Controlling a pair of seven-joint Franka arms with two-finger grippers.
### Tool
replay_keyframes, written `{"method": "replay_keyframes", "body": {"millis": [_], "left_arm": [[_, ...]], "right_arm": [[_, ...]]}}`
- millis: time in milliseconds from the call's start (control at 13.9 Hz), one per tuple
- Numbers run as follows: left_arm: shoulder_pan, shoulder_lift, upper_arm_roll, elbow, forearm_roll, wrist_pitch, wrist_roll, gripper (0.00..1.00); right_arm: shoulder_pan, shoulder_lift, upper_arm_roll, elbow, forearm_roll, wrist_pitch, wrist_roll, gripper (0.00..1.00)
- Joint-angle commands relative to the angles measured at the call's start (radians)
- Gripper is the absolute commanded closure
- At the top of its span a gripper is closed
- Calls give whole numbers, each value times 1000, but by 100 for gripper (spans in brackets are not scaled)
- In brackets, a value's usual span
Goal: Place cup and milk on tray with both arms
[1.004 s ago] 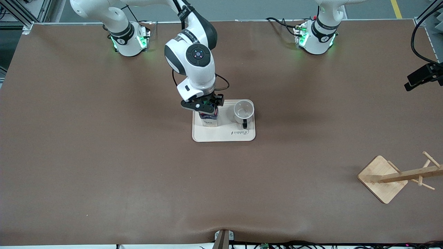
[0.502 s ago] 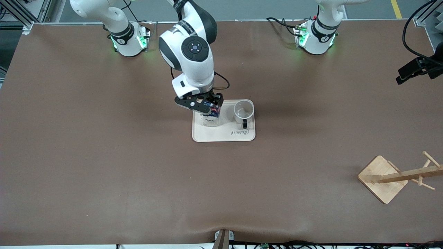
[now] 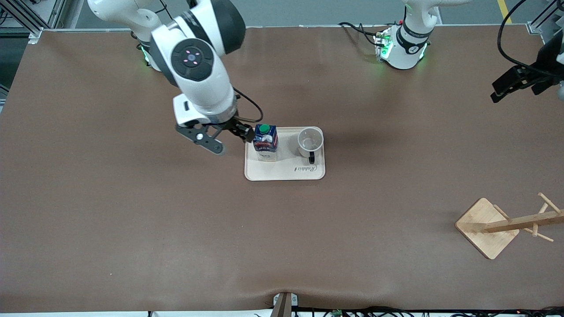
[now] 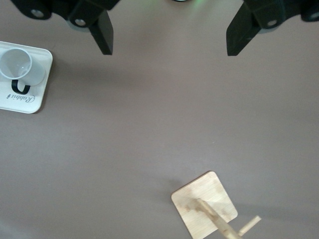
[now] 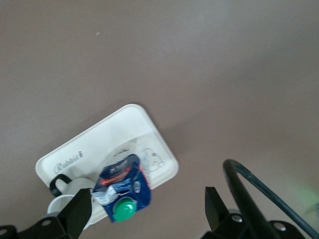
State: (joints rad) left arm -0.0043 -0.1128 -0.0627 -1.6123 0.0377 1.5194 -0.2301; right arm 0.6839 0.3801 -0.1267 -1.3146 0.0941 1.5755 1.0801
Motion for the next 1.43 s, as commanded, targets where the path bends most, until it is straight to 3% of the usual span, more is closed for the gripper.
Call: {"method": "replay_keyframes", "body": {"millis": [0, 287, 502, 789, 1004, 1363], "left_arm": [[-3, -18, -17, -23, 11, 22, -12, 0], [0, -10, -32, -17, 8, 16, 11, 0], [1, -2, -52, -18, 7, 13, 11, 0], [0, -2, -55, -17, 7, 2, 9, 0], [1, -1, -65, -18, 7, 2, 9, 0], [1, -1, -66, -18, 7, 2, 9, 0]], "right_arm": [[-93, -12, -8, 92, 1, -123, -162, 0], [-283, -122, -11, 51, 3, -161, -495, 0], [-417, -242, -11, -116, -7, -111, -759, 0], [-493, -391, -11, -351, -128, 59, -946, 0], [-598, -395, -10, -359, -129, 67, -1201, 0], [-638, -388, -8, -316, -125, 41, -1218, 0]]}}
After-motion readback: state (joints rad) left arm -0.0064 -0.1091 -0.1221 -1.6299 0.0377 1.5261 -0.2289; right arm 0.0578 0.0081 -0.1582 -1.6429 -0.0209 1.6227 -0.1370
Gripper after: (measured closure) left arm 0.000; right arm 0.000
